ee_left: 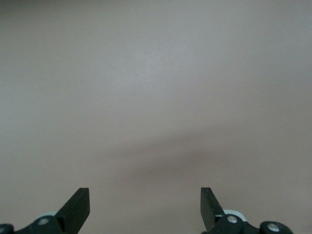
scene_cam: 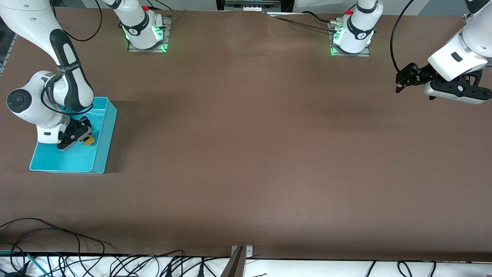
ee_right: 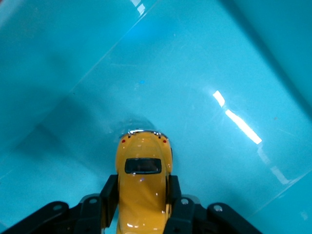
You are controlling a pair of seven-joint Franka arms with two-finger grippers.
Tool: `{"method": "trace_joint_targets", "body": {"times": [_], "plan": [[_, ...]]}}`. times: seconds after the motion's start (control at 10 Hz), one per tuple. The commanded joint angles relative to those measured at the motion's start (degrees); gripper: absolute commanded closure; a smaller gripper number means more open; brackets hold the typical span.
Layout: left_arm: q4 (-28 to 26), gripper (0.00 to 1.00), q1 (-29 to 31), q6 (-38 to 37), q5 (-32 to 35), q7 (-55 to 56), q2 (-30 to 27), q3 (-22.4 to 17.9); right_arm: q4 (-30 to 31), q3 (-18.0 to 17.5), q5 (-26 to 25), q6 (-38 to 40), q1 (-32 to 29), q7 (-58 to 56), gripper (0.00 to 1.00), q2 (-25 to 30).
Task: Wind up and store yellow beetle car
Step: 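Lift the car with the right gripper and carry it over the bin, then lower the car into the blue bin and open the right gripper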
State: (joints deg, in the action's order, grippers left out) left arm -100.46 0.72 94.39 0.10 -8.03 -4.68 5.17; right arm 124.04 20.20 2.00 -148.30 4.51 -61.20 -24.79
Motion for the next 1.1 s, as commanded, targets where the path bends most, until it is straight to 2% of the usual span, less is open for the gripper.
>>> {"method": "trace_joint_targets", "body": {"times": [0.0,0.1,0.2,0.4,0.5,0.6,0.8,1.0], "plan": [[2.2,0.0,1.04,-1.49,-0.98,0.03,1.16,0.11,0.24,-0.42,1.25,-0.94,-0.47,-1.73,0.42,0.36],[2.29,0.0,1.04,-1.49,-0.98,0.12,1.42,0.11,0.24,-0.42,1.25,-0.85,-0.47,-1.73,0.2,0.44],[2.29,0.0,1.04,-1.49,-0.98,0.21,1.42,0.19,0.15,-0.42,1.25,-0.76,-0.38,-1.65,0.09,0.62],[2.29,0.0,1.04,-1.49,-0.98,0.47,1.42,0.11,-0.2,-0.95,1.25,0.37,-0.38,-1.21,0.07,3.24],[2.29,0.0,1.12,-1.49,-0.98,0.56,1.42,0.11,-1.59,-1.73,1.6,3.86,-0.21,-0.25,0.08,5.61],[2.37,0.0,1.21,-1.49,-0.81,0.65,1.42,0.02,-3.96,-2.09,1.78,8.94,-0.12,3.24,0.08,7.81],[2.46,0.0,1.65,-1.31,-0.63,0.65,1.51,0.19,-13.07,-2.88,1.69,25.52,0.23,11.15,0.07,10.72],[2.46,0.0,1.56,-1.22,-0.63,0.82,1.6,0.37,-22.4,-3.06,0.65,36.46,1.19,20.45,0.0,10.73]]}}
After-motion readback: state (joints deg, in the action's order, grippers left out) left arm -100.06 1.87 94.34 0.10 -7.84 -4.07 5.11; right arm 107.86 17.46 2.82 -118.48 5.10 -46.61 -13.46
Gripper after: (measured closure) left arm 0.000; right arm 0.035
